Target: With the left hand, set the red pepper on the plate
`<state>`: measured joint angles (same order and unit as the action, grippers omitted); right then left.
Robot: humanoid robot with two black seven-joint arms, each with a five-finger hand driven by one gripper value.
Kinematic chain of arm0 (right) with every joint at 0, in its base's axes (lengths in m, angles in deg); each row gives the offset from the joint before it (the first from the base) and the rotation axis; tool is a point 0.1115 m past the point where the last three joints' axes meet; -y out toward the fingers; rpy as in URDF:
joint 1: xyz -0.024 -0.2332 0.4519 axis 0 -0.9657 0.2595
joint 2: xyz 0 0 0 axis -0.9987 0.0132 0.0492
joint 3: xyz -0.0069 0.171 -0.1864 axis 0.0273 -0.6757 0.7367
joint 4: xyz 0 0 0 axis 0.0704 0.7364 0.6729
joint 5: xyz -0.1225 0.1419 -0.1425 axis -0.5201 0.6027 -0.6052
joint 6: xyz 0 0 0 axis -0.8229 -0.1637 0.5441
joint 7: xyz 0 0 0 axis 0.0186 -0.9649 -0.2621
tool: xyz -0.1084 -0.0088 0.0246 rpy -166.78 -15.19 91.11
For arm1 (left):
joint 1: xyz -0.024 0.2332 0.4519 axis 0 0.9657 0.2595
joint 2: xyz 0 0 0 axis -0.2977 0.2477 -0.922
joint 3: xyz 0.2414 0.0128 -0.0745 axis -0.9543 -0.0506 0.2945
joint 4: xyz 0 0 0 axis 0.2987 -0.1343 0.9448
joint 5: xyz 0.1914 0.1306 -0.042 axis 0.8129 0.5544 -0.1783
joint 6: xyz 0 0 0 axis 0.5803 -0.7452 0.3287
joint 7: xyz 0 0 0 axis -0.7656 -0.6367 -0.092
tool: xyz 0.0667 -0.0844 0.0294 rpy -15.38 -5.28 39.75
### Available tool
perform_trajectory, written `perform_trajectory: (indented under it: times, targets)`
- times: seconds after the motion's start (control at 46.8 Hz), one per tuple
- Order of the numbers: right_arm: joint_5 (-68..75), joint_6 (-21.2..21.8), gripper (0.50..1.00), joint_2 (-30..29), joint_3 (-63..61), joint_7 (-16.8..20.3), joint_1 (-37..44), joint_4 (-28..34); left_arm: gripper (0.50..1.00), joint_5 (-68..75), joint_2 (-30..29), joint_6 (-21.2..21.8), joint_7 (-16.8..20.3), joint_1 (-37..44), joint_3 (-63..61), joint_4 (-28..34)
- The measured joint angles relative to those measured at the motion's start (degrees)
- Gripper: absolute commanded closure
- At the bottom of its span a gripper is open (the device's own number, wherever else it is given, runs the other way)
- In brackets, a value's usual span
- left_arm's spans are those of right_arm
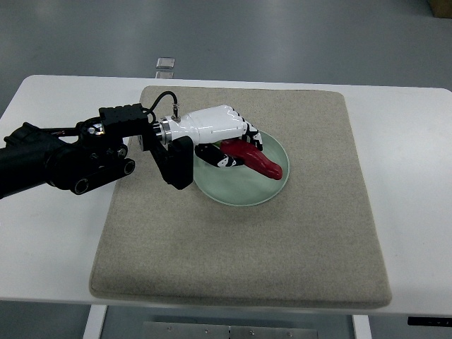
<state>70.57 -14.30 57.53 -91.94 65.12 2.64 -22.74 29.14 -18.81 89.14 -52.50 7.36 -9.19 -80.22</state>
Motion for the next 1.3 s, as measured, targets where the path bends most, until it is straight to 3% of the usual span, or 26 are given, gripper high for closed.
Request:
perform_trajectory:
  times: [0.214,0.662,0.747,0.811,1.089,1.302]
  targets:
    - [0.0,0.0,0.568,0.0,0.0,0.0,0.0,0.0,1.0,0.0,0.2,0.2,0.0,0.6,0.0,0.0]
    - [0.0,0.0,0.568,0.0,0.0,0.0,0.0,0.0,0.626,-0.5,0.9,1.2,0.1,1.8,0.3,0.0]
    - [0.0,0.0,0.568,0.0,0.0,0.0,0.0,0.0,0.602,-0.7,0.9,1.3,0.0,1.9,0.4,0.0]
    - [0.0,0.0,0.568,0.0,0.0,0.0,0.0,0.0,0.542,-0.7,0.9,1.3,0.0,1.9,0.4,-0.1]
    - [0.0,0.0,0.568,0.0,0.0,0.0,0.0,0.0,0.527,-2.9,0.9,2.5,-0.1,1.9,2.3,-0.1]
    - [0.0,0.0,0.568,0.0,0.0,0.0,-0.1,0.0,0.512,-20.6,1.0,5.4,-0.1,3.0,7.4,-0.1]
